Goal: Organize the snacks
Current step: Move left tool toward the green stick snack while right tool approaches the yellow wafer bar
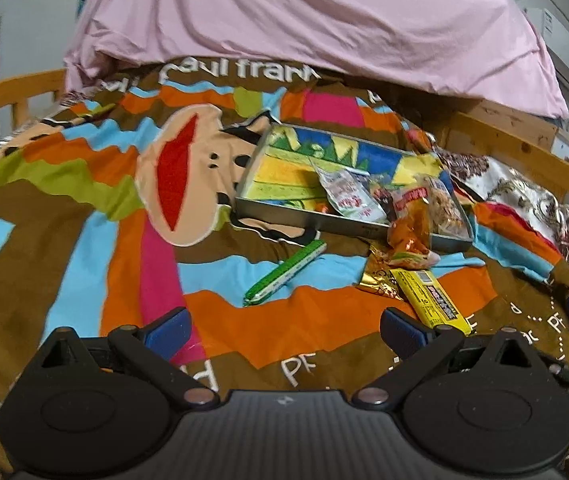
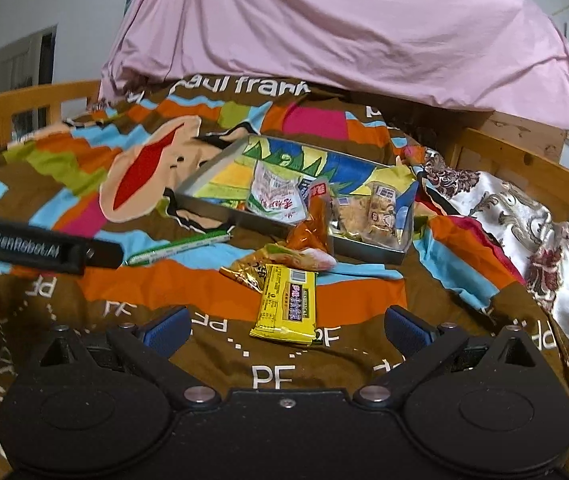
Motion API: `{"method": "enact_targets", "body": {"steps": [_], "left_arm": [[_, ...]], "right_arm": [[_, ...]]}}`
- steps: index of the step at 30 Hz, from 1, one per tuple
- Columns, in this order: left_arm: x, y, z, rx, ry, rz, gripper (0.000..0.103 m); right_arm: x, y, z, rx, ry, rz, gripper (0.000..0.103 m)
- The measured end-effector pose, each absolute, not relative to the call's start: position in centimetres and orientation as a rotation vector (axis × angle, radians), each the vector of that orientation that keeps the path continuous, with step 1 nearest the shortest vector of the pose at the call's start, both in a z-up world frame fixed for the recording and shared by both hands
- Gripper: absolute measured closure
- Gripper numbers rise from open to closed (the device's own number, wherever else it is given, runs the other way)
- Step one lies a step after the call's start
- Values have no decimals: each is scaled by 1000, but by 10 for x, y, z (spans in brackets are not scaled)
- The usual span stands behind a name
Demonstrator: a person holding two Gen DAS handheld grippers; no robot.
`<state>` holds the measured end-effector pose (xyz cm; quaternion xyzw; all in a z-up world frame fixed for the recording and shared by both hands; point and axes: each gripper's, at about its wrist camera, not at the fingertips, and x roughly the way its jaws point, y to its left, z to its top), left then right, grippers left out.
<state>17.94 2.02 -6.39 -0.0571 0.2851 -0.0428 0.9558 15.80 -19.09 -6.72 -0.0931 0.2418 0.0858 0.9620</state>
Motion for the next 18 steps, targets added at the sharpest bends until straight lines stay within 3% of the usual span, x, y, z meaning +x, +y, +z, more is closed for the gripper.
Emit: {"method": "enact_targets", "body": {"steps": [18], "left_arm": [[271, 31, -78, -27, 646, -211, 0]], "right_arm": [[217, -195, -92, -30, 604, 283, 1]]}}
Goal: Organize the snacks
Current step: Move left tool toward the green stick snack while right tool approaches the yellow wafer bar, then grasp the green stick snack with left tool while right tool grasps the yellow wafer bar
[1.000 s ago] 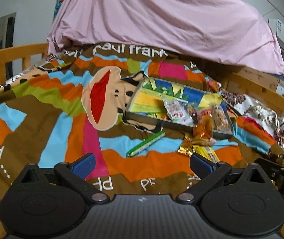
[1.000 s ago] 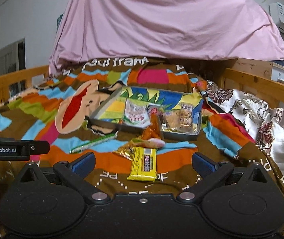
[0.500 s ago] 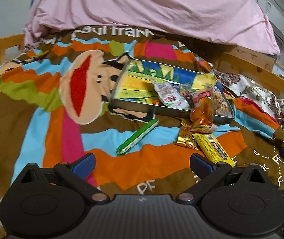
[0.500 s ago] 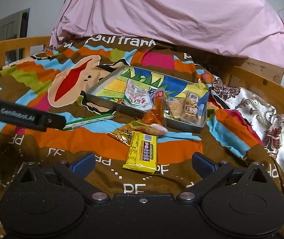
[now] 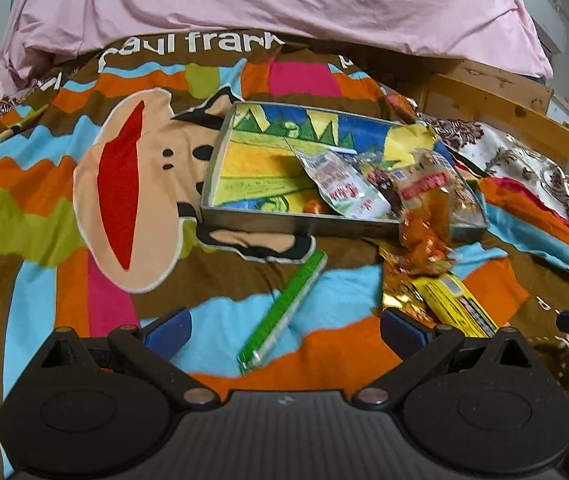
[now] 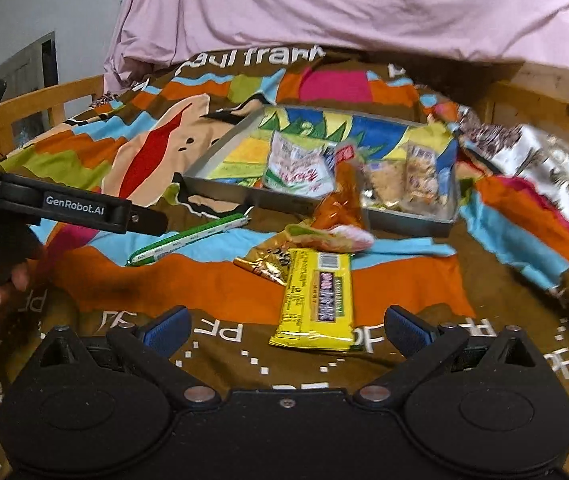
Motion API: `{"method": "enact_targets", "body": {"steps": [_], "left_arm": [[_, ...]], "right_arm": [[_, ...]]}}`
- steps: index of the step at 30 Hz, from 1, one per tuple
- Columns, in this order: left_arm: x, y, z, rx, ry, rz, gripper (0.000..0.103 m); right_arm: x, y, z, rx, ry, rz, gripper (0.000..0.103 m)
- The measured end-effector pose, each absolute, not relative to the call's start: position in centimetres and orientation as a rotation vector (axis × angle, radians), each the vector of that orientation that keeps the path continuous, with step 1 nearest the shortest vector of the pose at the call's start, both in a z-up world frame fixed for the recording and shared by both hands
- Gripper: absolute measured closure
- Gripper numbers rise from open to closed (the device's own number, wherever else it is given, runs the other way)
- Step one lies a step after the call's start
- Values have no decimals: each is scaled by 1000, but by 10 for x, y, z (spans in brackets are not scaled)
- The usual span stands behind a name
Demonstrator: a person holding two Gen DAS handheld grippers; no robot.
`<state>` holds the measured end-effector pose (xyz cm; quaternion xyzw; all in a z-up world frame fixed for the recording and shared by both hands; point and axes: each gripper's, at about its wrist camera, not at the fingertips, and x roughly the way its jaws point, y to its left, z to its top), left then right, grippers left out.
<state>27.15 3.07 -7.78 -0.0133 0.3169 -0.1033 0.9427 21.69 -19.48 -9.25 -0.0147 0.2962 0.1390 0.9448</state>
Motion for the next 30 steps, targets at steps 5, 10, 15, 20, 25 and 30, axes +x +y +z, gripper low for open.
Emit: {"method": "enact_targets", "body": {"steps": [5, 10, 15, 20, 25, 30], "left_arm": [[291, 34, -84, -36, 663, -244, 0], [309, 36, -93, -48, 688, -288, 0], [321, 36, -97, -19, 702, -374, 0], [334, 41, -99, -22, 737, -473, 1], [346, 49, -101, -27, 781, -509, 3], [350, 58, -101, -67, 793, -535, 13]], "right_arm": [[235, -199, -98, 9, 626, 274, 1], [254, -211, -107, 80, 650, 238, 1], [265, -222, -113, 192, 676, 244, 1], [270, -220, -115, 203, 683, 254, 1], [274, -213, -119, 180, 680, 266, 1], [274, -207, -120, 170, 679, 300, 0]]}}
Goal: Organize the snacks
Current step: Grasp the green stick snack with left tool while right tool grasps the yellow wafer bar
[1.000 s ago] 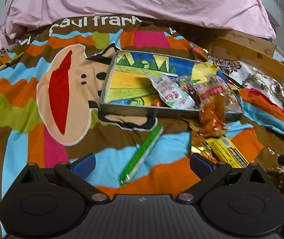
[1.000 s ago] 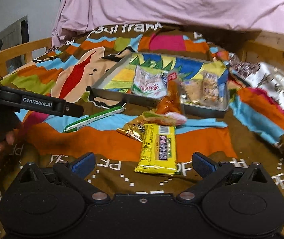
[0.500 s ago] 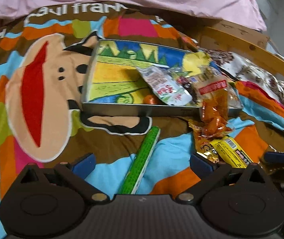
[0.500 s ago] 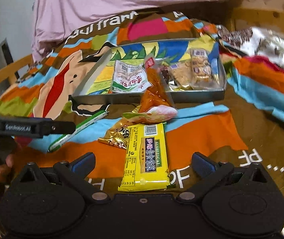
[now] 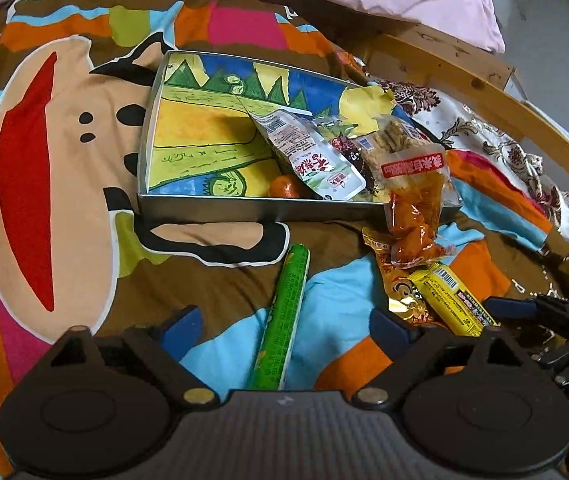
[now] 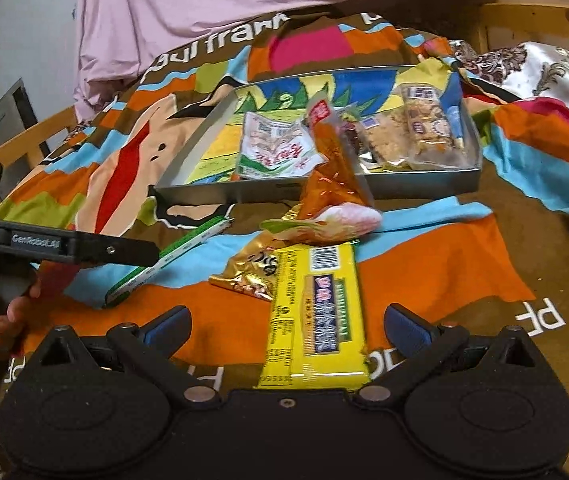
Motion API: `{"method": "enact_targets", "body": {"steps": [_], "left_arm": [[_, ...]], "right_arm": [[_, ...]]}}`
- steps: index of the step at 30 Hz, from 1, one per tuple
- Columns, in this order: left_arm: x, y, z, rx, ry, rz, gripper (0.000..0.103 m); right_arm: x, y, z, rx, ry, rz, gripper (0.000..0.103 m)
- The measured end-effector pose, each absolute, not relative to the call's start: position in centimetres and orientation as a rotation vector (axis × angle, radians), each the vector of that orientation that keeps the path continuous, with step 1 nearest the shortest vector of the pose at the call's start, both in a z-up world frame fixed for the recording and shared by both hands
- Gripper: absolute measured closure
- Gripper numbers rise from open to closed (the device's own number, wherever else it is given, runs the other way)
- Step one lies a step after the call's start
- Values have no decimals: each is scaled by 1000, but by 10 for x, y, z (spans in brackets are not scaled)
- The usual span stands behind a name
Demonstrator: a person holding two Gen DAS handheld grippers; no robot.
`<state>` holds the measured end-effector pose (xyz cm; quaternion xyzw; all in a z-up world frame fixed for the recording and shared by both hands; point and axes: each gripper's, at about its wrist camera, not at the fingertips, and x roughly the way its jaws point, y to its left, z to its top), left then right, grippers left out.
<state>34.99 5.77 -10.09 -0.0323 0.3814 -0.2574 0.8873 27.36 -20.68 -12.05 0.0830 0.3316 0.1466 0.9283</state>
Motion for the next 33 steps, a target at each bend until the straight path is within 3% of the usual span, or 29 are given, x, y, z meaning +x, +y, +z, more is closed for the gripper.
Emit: {"method": "enact_targets", "body": {"steps": [2, 6, 8, 11, 20, 25, 33], "left_arm": [[349, 58, -101, -74, 791, -545, 25], [347, 54, -102, -57, 791, -574, 32], [349, 50, -104, -29, 799, -561, 46], [354, 51, -108, -36, 826, -531, 58], [355, 50, -115, -97, 877, -457, 77], [345, 40, -111, -113, 885, -395, 80], [317, 28, -103, -169, 909, -344, 84]], "right_arm": [[273, -204, -120, 169, 680, 315, 0], [272, -203, -120, 167, 680, 322, 0], [272, -204, -120, 179, 680, 322, 1], [272, -206, -121, 197, 679, 321, 3], [271, -200, -120, 152, 681, 315, 28], [270, -194, -120, 86, 687, 292, 42], [262, -187, -116, 52, 709, 321, 48]]}}
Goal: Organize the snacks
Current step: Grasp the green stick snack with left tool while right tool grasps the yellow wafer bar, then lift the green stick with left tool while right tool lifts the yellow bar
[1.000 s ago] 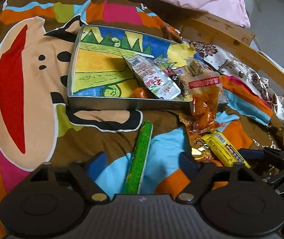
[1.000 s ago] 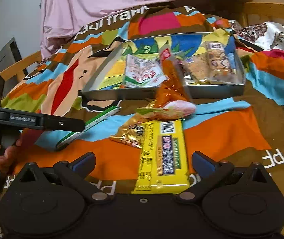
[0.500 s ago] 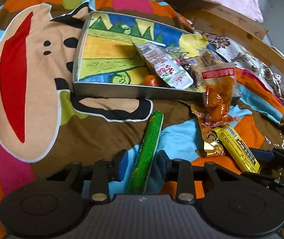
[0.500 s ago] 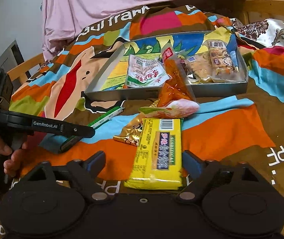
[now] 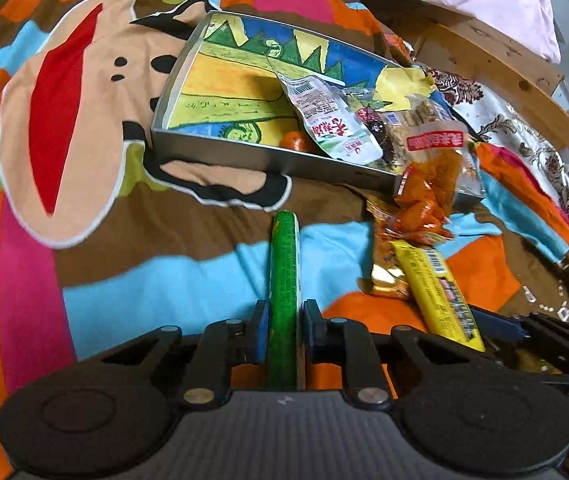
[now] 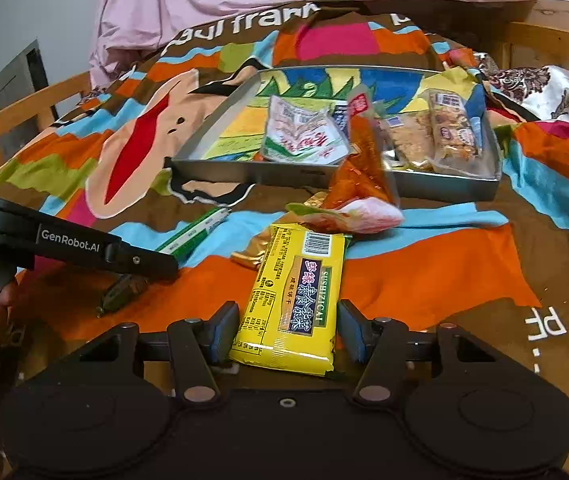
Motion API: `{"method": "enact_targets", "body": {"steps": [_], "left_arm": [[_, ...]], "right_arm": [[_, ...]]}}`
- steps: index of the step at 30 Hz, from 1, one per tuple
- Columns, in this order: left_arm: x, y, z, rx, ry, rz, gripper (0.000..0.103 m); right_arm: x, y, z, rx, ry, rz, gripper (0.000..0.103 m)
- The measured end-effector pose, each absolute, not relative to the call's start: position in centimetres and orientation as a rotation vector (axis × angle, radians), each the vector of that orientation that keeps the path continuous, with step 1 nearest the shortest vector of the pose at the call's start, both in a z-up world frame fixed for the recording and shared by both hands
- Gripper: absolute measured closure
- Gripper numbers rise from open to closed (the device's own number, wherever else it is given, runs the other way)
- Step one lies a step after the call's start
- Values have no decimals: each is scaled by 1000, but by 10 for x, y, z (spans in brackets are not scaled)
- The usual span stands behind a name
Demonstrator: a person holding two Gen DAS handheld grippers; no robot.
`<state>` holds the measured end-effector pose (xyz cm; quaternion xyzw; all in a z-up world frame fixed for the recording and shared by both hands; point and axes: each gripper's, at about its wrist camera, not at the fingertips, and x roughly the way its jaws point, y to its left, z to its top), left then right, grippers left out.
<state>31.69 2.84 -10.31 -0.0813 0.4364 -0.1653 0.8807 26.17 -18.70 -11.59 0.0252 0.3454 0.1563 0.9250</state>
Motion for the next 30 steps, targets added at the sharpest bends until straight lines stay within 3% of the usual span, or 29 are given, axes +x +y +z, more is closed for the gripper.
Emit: {"method": "enact_targets", "body": {"steps": [13, 20, 30], "left_arm": [[285, 17, -104, -162, 894, -346, 83], [289, 13, -108, -170, 878, -333, 75], [270, -3, -109, -113, 829, -256, 79]], "right_arm": [[257, -173, -118, -31, 701, 335, 43], [256, -168, -123, -66, 697, 334, 40], [246, -157, -121, -187, 689, 322, 50]]}}
